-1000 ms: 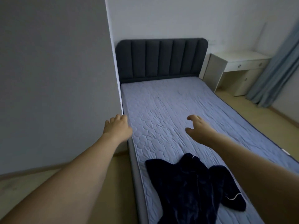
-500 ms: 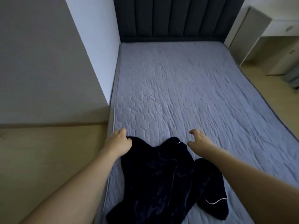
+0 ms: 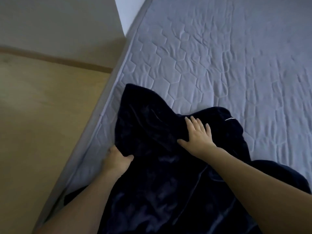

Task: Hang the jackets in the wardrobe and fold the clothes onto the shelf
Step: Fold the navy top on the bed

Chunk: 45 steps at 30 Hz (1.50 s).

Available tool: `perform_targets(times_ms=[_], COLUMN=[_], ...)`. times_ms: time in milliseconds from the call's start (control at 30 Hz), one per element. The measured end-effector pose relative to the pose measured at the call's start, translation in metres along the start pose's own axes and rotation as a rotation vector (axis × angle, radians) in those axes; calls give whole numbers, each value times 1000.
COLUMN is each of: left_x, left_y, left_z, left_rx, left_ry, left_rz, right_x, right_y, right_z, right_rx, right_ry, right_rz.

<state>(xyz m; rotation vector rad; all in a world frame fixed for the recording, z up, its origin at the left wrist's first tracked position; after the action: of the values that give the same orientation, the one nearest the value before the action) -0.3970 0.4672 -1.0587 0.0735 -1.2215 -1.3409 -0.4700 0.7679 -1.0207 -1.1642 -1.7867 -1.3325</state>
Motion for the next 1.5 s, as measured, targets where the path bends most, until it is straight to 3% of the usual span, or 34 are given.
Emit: perform_targets(times_ms=[167, 233, 333, 500, 567, 700, 1000, 1167, 1267, 1333, 1433, 1500], left_x=[-14, 2, 24, 41, 56, 105, 251, 293, 292, 278, 229, 168], left_y=[-6, -4, 9, 61, 89, 147, 312, 399, 424, 412, 361, 318], left_z=[-10, -12, -10, 15, 44, 156, 471, 569, 583, 569, 507, 432], left_rx=[58, 62, 57, 224, 224, 30, -523, -746, -791, -775, -727, -612], left_ry=[331, 435, 415, 518, 552, 608, 580, 577, 513, 358, -114, -553], left_rz=[-75, -37, -67, -308, -358, -274, -135, -162, -170, -141, -62, -140], right_x=[-8, -16, -13, 55, 102, 240, 661, 788, 796, 763, 652, 537], right_y=[-59, -63, -45, -12, 4, 44, 184, 278, 329, 344, 333, 315], right_z=[-26, -27, -31, -27, -18, -8, -23, -49, -77, -90, -85, -71], right_rx=[36, -4, -34, -103, -159, -105, 164, 247, 413, 548, 695, 725], right_ry=[-24, -192, -358, -591, -703, -690, -321, -85, 234, 481, 641, 648], right_rz=[-120, -282, -437, -392, -317, -42, 681, 995, 1141, 1138, 920, 687])
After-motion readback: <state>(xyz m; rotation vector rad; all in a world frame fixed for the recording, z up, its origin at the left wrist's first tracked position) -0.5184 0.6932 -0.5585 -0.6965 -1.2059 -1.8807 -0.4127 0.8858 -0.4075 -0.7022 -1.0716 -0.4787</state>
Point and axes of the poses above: each hand's wrist, its own y-axis away from the middle knuckle, its own x-axis out of the back of the hand, z = x × y, the point moved 9 cm from there along -y, towards the middle knuckle, and after that the axes turned 1 degree about -y, right-handed, at the moved point
